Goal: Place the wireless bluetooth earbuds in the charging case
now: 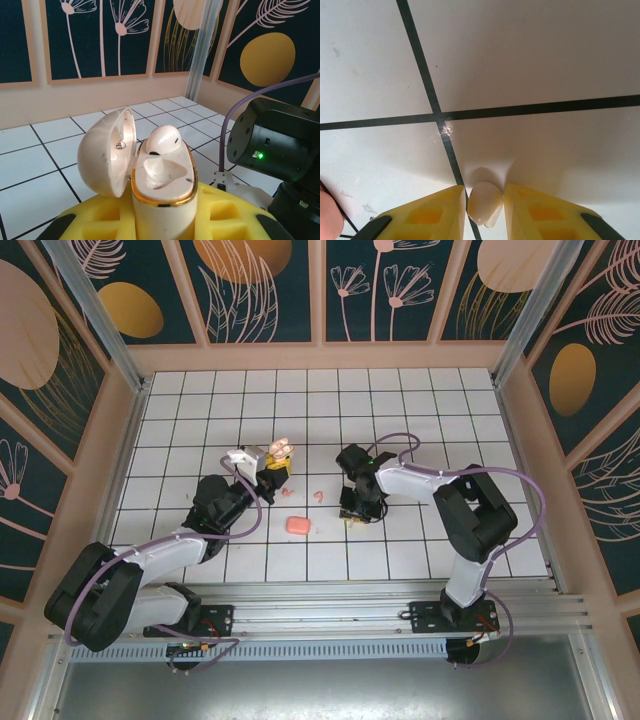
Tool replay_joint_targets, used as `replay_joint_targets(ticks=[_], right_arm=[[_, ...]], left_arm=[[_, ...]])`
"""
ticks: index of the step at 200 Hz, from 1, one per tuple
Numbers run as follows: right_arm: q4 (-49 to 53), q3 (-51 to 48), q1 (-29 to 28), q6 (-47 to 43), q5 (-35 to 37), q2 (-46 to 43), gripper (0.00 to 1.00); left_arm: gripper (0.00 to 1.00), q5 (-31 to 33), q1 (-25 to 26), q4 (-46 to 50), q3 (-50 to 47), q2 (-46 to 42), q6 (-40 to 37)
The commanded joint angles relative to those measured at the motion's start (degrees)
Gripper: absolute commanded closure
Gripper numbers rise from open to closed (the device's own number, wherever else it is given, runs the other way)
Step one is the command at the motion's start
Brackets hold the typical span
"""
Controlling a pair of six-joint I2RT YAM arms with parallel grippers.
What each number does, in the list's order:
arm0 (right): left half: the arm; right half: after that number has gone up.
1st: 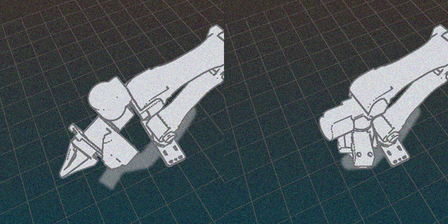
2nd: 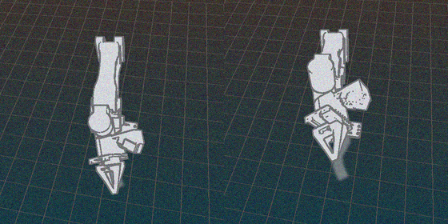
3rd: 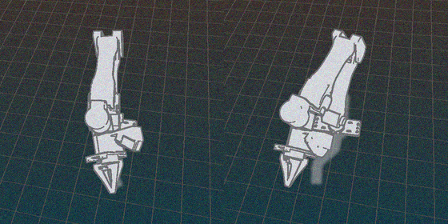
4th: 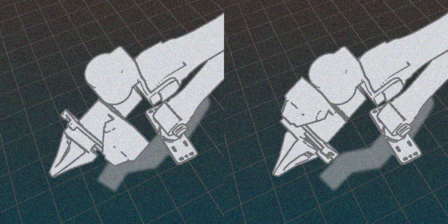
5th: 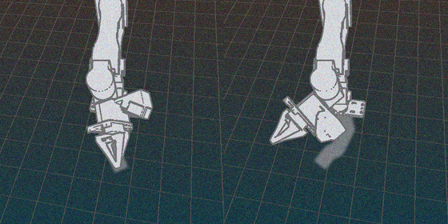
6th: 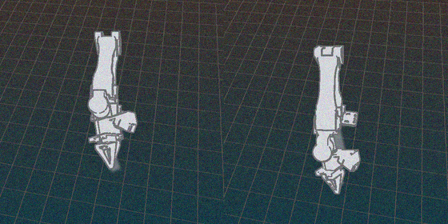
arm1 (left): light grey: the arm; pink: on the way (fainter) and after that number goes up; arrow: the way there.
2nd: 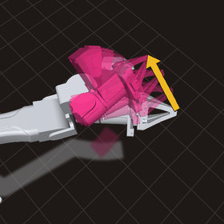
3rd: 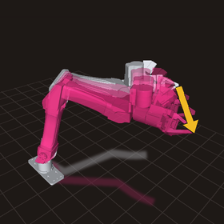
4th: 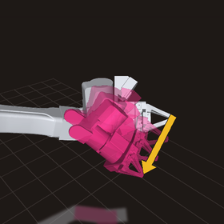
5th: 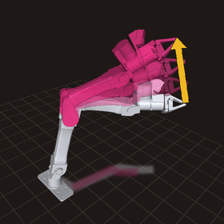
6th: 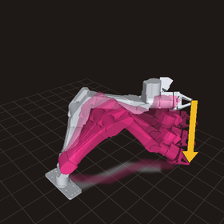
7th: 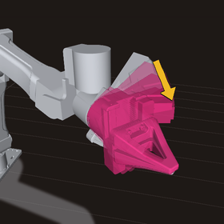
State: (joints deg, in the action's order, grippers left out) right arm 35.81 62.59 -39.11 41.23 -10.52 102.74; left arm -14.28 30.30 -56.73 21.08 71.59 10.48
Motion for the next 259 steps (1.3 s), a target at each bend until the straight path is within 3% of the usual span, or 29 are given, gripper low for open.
replay_joint_targets(ticks=[1,63,109,186,223,259], right_arm=[[-0.38,-0.43,-0.52,0.07,0.24,1.21,0.74],[-0.59,-1.18,-0.51,0.20,1.57,0.47,0.76],[-3.25,-2.37,-0.55,0.11,4.37,-4.84,0.78],[-15.05,-7.93,-0.51,-7.94,10.43,-27.08,0.79],[-19.61,-7.31,-0.17,-17.44,8.25,-36.47,0.80],[-21.10,-3.48,-0.32,-23.88,3.66,-39.03,0.80]], left_arm=[[0.96,0.38,-0.33,-0.66,1.14,-0.93,-1.46],[0.96,0.12,-0.34,-0.27,1.38,-1.02,-1.69],[0.96,-3.07,-0.37,-1.11,0.95,-0.60,-2.83],[0.96,-16.70,-0.31,-4.78,2.59,2.88,-5.67],[0.96,-23.33,-0.07,-4.63,4.77,4.55,-7.87],[0.96,-27.40,0.24,-4.37,6.03,5.24,-10.50]])
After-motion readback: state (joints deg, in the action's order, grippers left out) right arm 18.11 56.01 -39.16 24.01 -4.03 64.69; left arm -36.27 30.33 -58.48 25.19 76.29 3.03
